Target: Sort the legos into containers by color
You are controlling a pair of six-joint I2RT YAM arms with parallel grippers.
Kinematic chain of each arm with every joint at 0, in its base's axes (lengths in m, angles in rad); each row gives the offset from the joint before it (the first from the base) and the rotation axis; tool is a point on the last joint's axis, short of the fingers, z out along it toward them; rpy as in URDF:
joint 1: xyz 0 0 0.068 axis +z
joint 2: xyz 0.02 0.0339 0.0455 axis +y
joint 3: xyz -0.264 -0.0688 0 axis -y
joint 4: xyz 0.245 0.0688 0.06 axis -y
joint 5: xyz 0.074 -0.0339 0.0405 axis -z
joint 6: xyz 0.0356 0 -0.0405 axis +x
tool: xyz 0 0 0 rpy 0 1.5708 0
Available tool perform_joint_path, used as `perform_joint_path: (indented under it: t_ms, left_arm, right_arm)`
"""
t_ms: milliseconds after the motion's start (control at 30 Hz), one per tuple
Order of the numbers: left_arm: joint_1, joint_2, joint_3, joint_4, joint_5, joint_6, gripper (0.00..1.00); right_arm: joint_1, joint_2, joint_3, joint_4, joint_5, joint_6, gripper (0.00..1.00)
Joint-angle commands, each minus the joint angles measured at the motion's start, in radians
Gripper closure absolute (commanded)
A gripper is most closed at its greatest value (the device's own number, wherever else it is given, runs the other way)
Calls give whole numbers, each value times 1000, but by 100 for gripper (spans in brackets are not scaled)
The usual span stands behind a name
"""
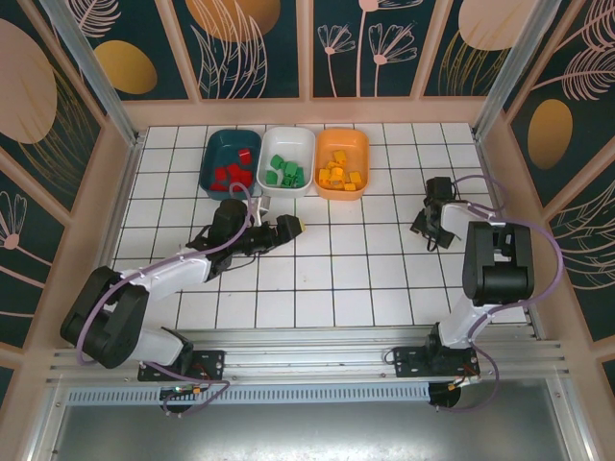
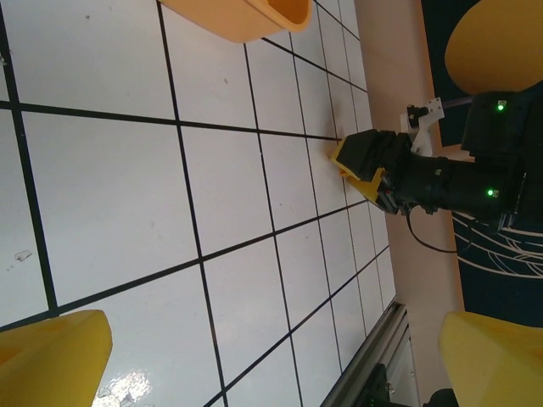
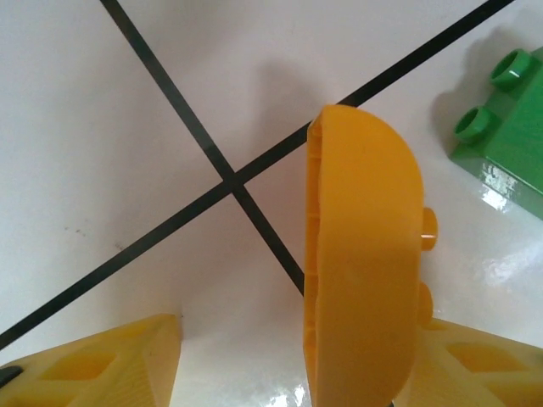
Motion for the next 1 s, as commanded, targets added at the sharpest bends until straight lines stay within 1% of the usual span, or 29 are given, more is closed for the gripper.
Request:
perform_joint_path:
  t_ms: [0, 67, 167, 333, 467, 633, 700, 767, 867, 967]
  left_arm:
    - [-3, -33, -10, -19, -20, -13, 1]
    - [-2, -44, -12, -27, -25, -14, 2]
    - [-3, -55, -11, -46, -31, -10, 1]
    - [-2, -85, 23, -131, -78, 35, 2]
    - [2, -113, 57, -197, -132, 66, 1]
    - [43, -121, 73, -234, -140, 59, 2]
    - [87, -129, 64, -240, -130, 47, 2]
    - [140, -140, 55, -257, -127, 39, 1]
    - [216, -157, 45, -302, -142, 33, 2]
    - [280, -166, 30, -330, -135, 22, 1]
  right_arm:
    - [-2, 21, 19, 16, 44, -3, 42]
    - [-10, 24, 17, 25, 50, 4, 47]
    - [-14, 19, 14, 38, 69, 9, 61]
    - [-9, -5, 18, 43, 93, 9, 78]
    - [7, -32, 22, 40, 92, 2, 87]
    - [91, -79, 68, 5, 95, 19, 90]
    - [145, -91, 110, -9, 95, 34, 90]
    - [206, -81, 158, -6, 60, 47, 90]
    - [307, -3, 269, -2, 7, 58, 90]
    - [386, 115, 397, -5, 0, 49, 90]
